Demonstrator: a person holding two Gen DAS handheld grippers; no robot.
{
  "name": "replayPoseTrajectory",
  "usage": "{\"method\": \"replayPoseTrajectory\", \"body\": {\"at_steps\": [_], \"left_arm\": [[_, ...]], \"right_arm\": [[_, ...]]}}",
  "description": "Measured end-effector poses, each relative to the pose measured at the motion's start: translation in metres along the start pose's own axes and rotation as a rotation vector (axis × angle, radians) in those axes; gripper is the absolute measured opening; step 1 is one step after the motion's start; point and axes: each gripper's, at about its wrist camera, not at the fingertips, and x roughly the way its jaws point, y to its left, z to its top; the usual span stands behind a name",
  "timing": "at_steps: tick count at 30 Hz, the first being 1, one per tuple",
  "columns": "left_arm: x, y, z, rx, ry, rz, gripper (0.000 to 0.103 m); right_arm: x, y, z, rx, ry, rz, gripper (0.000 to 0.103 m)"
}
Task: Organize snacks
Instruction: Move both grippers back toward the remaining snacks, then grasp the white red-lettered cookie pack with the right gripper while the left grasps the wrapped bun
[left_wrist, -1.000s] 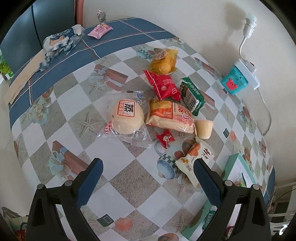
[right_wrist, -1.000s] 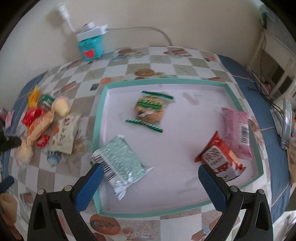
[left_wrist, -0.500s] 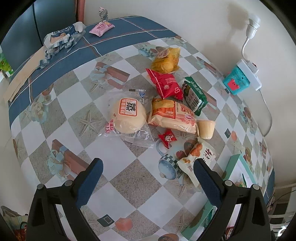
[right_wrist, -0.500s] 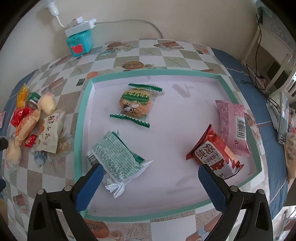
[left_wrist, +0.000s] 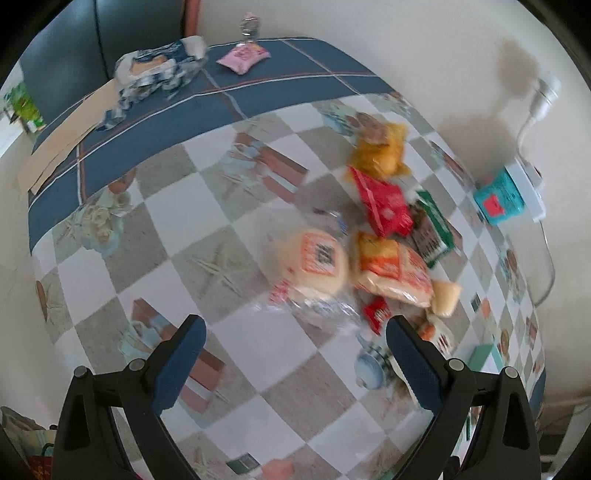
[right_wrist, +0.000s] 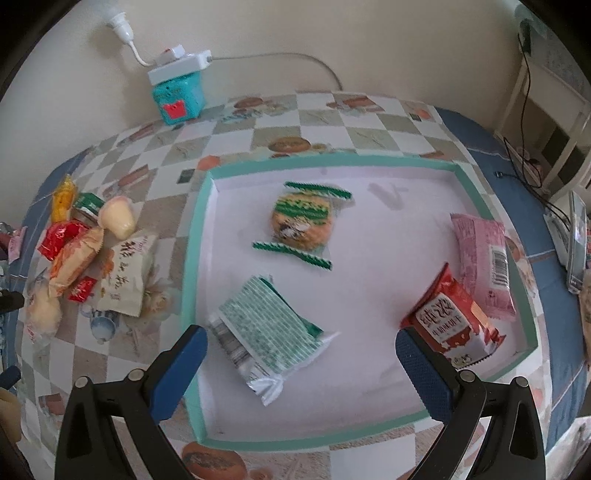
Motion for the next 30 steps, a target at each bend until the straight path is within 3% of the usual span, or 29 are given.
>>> {"method": "replayPoseTrajectory", "body": {"at_steps": [8, 14, 26, 30], "left_arm": [[0.013, 0.021, 0.021, -0.050, 0.027, -0.033, 0.098], [0.019, 0.025, 0.033, -0.032, 0.031, -0.054, 0.098], [0.036, -0.016, 0.035, 0.246, 0.050, -0.037, 0.098], [0.038, -0.022, 0.033, 0.283, 0.039, -0.007, 0.098]], "right_arm": [[-0.007, 0.020, 0.006, -0.003, -0.060, 0.036, 0.103], [-0.010, 0.043, 0.010, -0.062, -0.091, 0.049, 0.103], [-0.005, 0.104, 0.027, -0.172, -0.125, 0.152, 0.103], [0.005, 0.122, 0.027, -0.201, -0.111, 0.171, 0.094]]}}
